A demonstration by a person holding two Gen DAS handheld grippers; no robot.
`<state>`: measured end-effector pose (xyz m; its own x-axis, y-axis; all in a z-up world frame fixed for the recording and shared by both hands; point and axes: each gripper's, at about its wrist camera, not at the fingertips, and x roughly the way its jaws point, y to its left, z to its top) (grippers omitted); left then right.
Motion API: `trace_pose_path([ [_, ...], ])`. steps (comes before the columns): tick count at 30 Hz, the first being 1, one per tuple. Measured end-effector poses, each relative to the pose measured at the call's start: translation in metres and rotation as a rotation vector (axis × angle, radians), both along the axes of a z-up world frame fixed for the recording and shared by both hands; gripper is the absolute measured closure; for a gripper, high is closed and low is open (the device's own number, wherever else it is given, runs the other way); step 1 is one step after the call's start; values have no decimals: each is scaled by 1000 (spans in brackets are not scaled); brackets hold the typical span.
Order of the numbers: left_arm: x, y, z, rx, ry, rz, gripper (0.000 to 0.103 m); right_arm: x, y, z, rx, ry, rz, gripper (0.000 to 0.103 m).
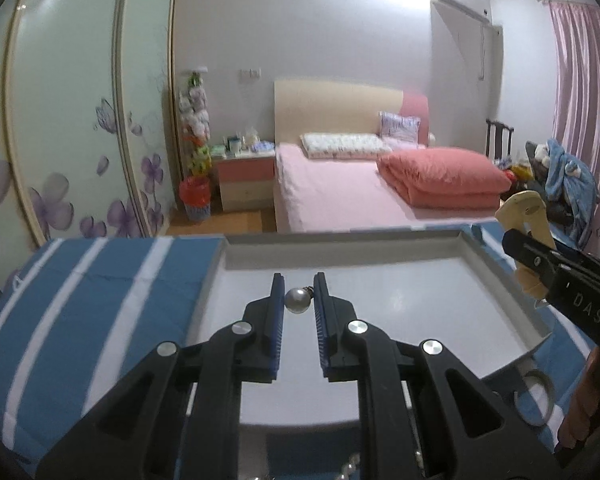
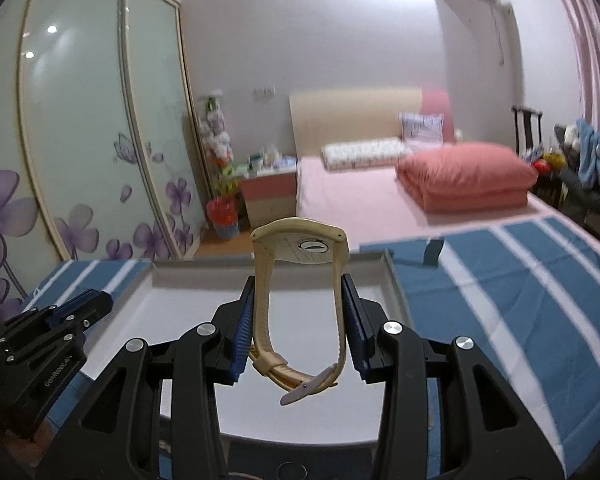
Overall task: Organize jewelry
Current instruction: 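Carry the pearl earring in the left tool while the right tool carries the watch over the grey tray, then open the left tool to drop the pearl while the right tool releases the watch into the tray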
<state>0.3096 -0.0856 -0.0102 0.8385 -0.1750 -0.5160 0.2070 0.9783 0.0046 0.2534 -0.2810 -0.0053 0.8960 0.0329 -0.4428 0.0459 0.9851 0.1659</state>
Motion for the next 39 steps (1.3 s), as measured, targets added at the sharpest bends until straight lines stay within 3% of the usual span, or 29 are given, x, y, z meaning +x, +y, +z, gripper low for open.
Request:
trace_pose_path([
  [3, 16, 0, -8, -33, 56, -3, 88, 13, 1, -12, 4, 81, 5, 62],
  [5, 23, -1, -13, -12, 82, -4, 88, 20, 1, -20, 5, 137, 15, 62],
  [9, 41, -3, -29, -16, 210, -23, 88, 35, 7, -31, 1, 245, 29, 61],
  [13, 51, 2, -44, -29, 293, -13, 87, 36, 10, -35, -3, 279, 34, 58],
  [15, 51, 4, -44, -30, 291, -6, 85, 36, 8, -33, 1, 273, 35, 56],
  [18, 47, 5, -41, -35, 275, -5, 73, 33, 8, -26, 6, 245, 32, 48],
  [21, 39, 10, -31, -47, 242, -7, 72, 26, 5, -16, 10, 198, 28, 43],
  [31, -15, 49, 9, -68, 159, 10, 68, -28, 1, 23, 20, 76, 44, 43],
  [39, -82, 72, -9, -19, 211, -49, 60, -89, 6, 18, 8, 70, 70, 42],
])
